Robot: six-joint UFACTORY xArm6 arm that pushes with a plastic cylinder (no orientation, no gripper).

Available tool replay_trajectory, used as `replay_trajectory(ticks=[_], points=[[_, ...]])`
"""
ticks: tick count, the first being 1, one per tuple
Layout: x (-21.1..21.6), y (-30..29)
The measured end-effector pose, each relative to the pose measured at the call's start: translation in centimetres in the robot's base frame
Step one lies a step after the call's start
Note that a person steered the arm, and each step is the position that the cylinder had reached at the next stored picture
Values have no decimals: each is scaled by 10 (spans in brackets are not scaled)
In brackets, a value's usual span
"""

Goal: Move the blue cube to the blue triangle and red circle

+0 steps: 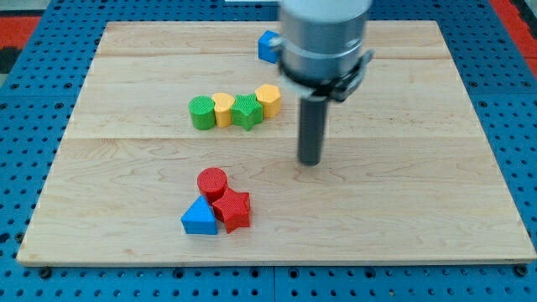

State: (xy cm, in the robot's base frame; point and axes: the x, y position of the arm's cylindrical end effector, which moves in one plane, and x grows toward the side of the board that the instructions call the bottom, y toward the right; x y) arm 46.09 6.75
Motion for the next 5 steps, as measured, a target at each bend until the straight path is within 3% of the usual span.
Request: replay_trajectory(ticks=[2, 5], points=[[-116, 34], [-203, -53]])
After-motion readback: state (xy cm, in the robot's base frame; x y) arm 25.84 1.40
